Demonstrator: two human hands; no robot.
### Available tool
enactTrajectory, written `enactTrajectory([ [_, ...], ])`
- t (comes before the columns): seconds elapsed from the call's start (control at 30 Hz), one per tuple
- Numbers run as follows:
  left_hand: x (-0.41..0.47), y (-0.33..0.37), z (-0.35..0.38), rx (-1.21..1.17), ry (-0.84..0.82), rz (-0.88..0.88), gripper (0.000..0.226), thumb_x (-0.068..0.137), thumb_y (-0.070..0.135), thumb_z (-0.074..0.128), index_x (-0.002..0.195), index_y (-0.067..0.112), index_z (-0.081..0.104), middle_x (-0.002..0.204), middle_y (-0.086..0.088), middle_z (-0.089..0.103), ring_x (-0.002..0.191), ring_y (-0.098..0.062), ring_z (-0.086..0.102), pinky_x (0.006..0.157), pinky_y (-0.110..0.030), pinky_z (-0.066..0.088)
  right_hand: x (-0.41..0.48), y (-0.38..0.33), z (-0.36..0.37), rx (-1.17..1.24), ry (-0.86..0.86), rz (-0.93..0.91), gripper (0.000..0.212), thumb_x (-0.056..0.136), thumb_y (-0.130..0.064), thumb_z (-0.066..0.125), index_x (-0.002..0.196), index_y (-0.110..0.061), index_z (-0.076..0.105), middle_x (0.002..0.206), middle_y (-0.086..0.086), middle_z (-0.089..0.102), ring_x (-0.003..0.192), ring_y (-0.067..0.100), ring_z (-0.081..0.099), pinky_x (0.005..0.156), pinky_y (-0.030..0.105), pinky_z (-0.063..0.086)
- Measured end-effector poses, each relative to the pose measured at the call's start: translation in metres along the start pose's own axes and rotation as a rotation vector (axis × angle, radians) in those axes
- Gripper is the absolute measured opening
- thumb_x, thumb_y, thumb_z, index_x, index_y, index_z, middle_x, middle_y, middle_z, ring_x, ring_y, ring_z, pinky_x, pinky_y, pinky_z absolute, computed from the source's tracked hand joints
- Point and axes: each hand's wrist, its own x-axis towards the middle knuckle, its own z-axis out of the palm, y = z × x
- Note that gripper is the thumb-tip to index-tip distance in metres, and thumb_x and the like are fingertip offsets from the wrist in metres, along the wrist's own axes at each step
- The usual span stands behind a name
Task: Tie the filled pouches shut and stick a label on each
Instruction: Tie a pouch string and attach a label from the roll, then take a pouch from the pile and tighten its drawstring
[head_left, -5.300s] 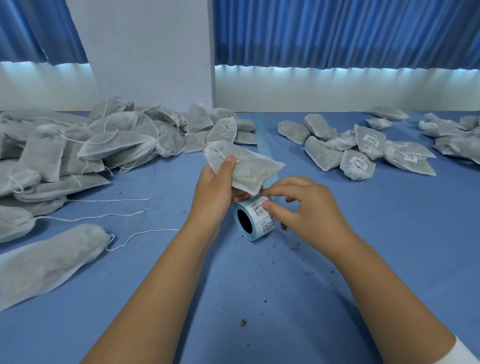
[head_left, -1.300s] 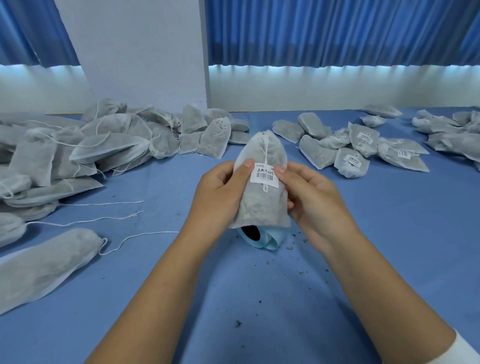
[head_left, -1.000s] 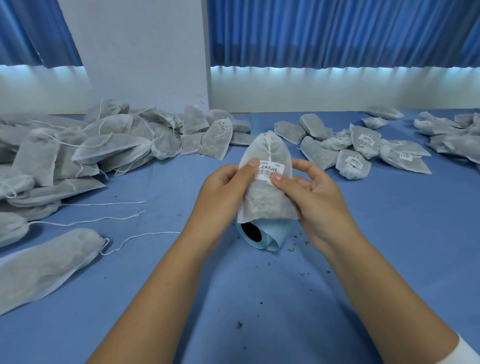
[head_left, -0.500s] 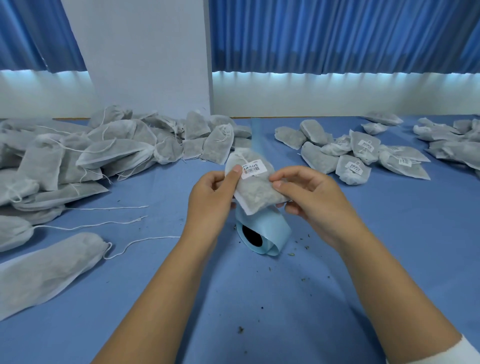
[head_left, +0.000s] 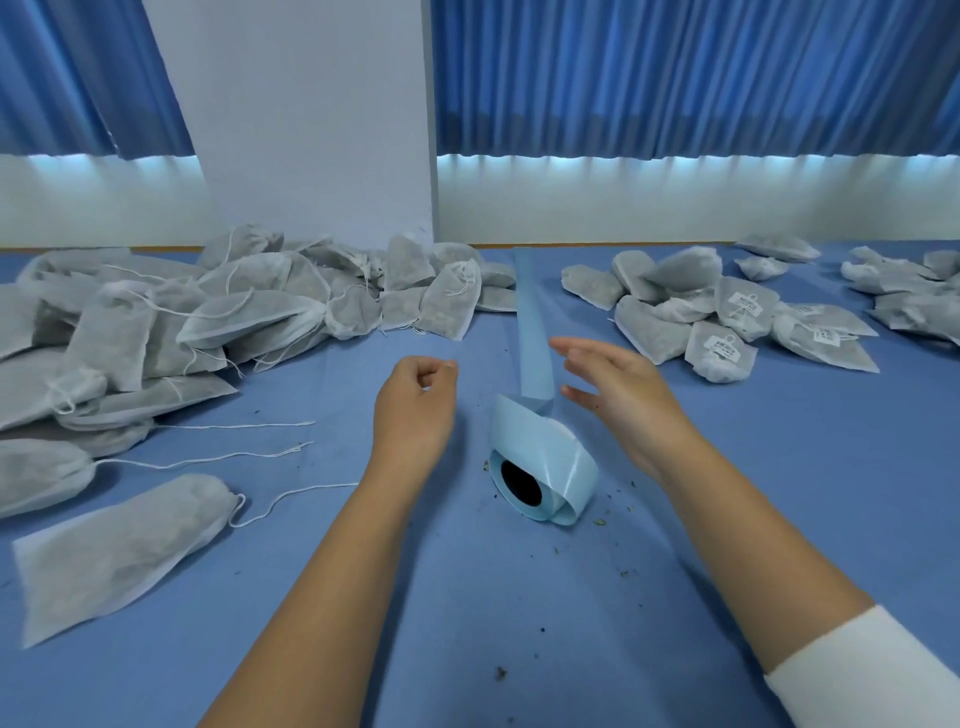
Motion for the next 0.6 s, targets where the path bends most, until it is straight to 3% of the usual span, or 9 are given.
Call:
enactTrajectory([
  [0.17, 0.018, -0.011, 0.001, 0.003, 0.026, -0.031, 0.010, 0.097, 0.025, 0.054, 0.100, 0.019, 0.061, 0.093, 0.010, 0.061, 0.090, -0.013, 0.061, 0.071, -0.029, 0.044, 0.051, -0.001, 0.021, -0.090, -0.094, 0.095, 0.020, 0.097, -0.011, 0.053, 0.095, -0.017, 0.072, 0.122, 0.004, 0.066, 0.115, 0.016, 0.059, 0.086, 0.025, 0.053],
  [0.3, 0.029, -0.026, -0.003, -0.032, 0.071, -0.107, 0.010, 0.096, 0.018, 0.053, 0.090, 0.019, 0.061, 0.093, 0.000, 0.066, 0.084, -0.016, 0.058, 0.069, -0.027, 0.044, 0.101, -0.003, 0.053, -0.200, -0.160, 0.186, 0.017, 0.094, -0.008, 0.058, 0.107, -0.002, 0.067, 0.122, 0.015, 0.062, 0.098, 0.018, 0.056, 0.077, 0.024, 0.052],
  [0.47, 0.040, -0.032, -0.008, -0.143, 0.123, -0.172, 0.024, 0.093, 0.010, 0.053, 0.071, 0.019, 0.056, 0.071, 0.003, 0.060, 0.075, -0.018, 0.056, 0.070, -0.029, 0.043, 0.137, 0.005, 0.082, -0.325, -0.282, 0.320, 0.030, 0.096, -0.002, 0.047, 0.124, -0.005, 0.060, 0.086, 0.002, 0.045, 0.071, 0.014, 0.046, 0.070, 0.026, 0.048],
  [0.6, 0.040, -0.035, -0.007, -0.124, 0.094, -0.194, 0.018, 0.095, 0.015, 0.053, 0.078, 0.019, 0.059, 0.076, 0.005, 0.064, 0.075, -0.015, 0.060, 0.070, -0.029, 0.049, 0.151, 0.006, 0.092, -0.298, -0.277, 0.319, 0.033, 0.095, -0.001, 0.049, 0.121, -0.019, 0.059, 0.090, -0.002, 0.049, 0.070, 0.009, 0.048, 0.060, 0.020, 0.046],
])
